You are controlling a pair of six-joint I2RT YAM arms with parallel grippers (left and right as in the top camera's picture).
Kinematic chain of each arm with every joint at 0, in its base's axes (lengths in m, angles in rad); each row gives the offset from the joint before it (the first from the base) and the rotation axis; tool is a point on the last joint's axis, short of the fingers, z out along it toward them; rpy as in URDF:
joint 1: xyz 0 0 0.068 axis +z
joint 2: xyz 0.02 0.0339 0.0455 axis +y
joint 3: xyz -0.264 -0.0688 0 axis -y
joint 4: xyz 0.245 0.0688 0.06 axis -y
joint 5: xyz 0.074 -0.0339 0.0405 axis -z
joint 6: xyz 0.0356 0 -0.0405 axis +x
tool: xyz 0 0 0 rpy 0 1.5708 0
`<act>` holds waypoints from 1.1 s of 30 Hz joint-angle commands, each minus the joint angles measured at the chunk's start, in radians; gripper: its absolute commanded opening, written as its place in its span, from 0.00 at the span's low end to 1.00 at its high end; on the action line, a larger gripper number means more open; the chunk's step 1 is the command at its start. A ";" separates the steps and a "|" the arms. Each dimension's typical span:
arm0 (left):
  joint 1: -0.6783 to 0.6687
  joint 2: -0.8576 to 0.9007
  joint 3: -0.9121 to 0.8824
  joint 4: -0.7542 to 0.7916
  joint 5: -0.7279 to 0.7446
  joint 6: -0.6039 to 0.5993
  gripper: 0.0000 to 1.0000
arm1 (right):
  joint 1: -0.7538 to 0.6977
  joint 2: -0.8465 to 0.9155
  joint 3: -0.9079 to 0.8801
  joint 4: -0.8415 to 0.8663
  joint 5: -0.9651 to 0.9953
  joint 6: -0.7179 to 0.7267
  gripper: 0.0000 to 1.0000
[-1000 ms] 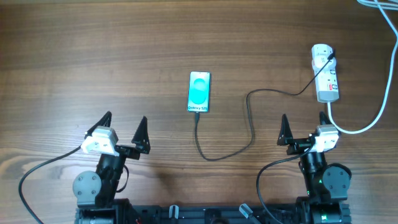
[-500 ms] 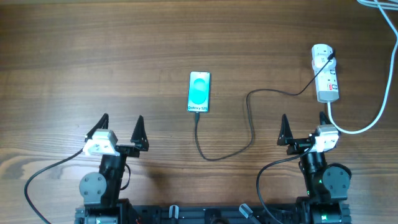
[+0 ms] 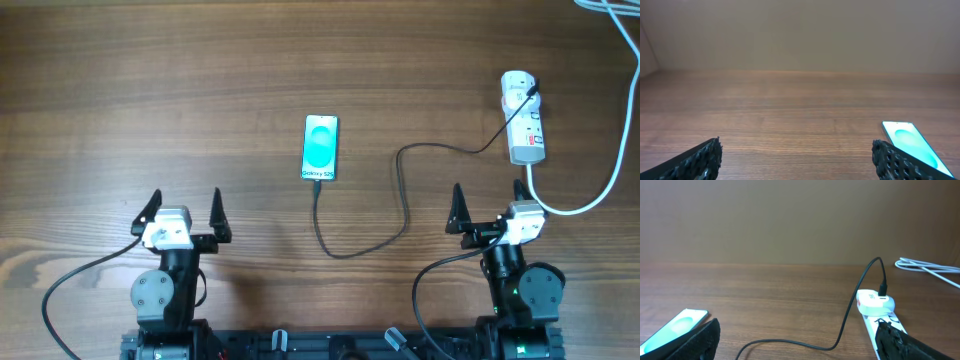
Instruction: Plug charger to phone and switch on socket
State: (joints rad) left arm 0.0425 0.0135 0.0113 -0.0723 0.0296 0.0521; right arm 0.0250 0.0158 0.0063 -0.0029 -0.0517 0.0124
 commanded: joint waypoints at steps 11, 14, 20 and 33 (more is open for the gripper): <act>0.007 -0.011 -0.006 -0.003 -0.072 0.019 1.00 | -0.002 -0.005 -0.001 0.003 0.006 -0.012 1.00; 0.007 -0.011 -0.006 -0.003 -0.065 0.019 1.00 | -0.002 -0.005 -0.001 0.003 0.006 -0.011 1.00; 0.007 -0.011 -0.006 -0.004 -0.033 0.019 1.00 | -0.002 -0.005 -0.001 0.003 0.006 -0.011 1.00; 0.007 -0.011 -0.006 -0.003 -0.027 0.019 1.00 | -0.002 -0.005 -0.001 0.003 0.006 -0.011 1.00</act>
State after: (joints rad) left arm 0.0425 0.0135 0.0109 -0.0734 -0.0097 0.0525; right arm 0.0250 0.0158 0.0063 -0.0025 -0.0517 0.0124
